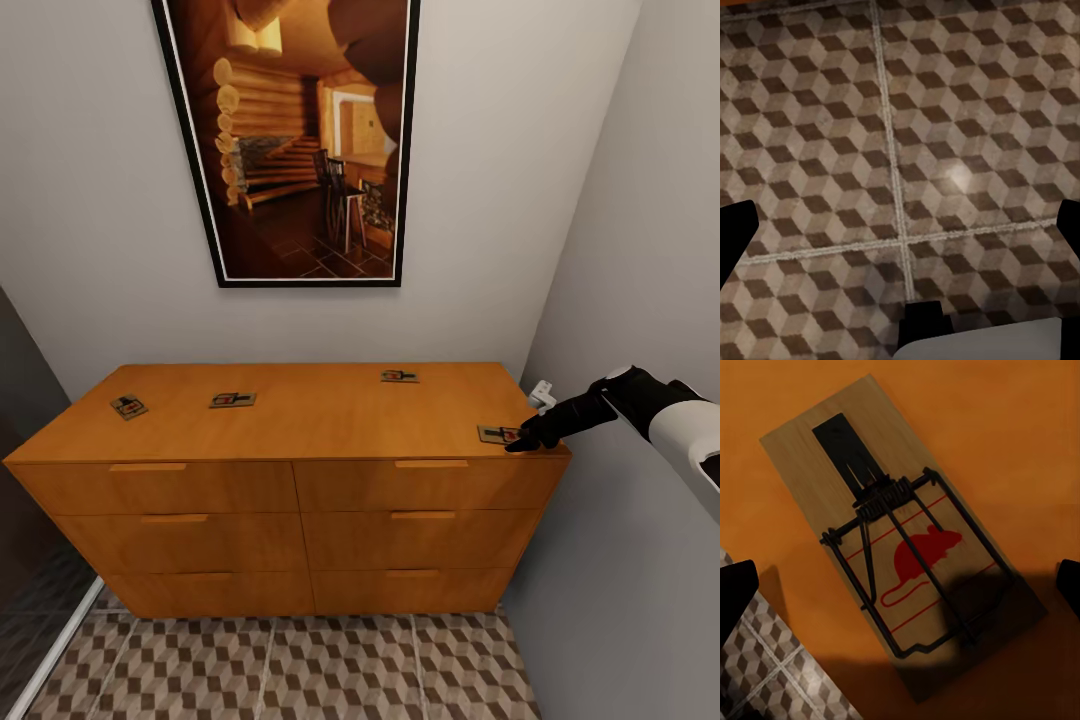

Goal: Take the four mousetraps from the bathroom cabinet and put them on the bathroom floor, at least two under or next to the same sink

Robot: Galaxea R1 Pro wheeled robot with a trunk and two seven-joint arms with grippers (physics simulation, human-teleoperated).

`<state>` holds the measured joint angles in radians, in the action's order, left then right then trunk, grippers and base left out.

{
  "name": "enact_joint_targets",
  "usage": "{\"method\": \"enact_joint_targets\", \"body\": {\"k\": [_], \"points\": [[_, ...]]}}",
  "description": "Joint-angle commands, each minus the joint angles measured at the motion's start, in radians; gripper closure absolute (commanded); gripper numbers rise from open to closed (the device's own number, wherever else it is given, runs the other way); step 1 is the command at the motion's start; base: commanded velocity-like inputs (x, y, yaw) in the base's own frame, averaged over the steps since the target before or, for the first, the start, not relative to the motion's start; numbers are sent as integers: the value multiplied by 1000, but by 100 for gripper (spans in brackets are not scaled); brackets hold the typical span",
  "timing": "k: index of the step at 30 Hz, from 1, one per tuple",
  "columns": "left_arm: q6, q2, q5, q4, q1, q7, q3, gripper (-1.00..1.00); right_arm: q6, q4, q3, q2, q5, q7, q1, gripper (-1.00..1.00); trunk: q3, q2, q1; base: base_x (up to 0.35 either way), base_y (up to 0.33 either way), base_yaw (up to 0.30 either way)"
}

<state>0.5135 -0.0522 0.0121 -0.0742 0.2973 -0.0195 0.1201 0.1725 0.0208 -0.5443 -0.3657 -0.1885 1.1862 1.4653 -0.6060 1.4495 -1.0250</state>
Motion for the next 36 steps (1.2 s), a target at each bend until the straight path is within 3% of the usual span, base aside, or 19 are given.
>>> {"method": "enact_joint_targets", "body": {"k": [1, 36], "points": [[7, 0, 2, -4, 2, -2, 4, -100, 10, 1, -21, -1, -14, 4, 0, -100, -1, 0, 0, 0, 0, 0], [6, 0, 2, -4, 2, -2, 4, -100, 10, 1, -22, -1, -14, 4, 0, -100, -9, 0, 0, 0, 0, 0]]}}
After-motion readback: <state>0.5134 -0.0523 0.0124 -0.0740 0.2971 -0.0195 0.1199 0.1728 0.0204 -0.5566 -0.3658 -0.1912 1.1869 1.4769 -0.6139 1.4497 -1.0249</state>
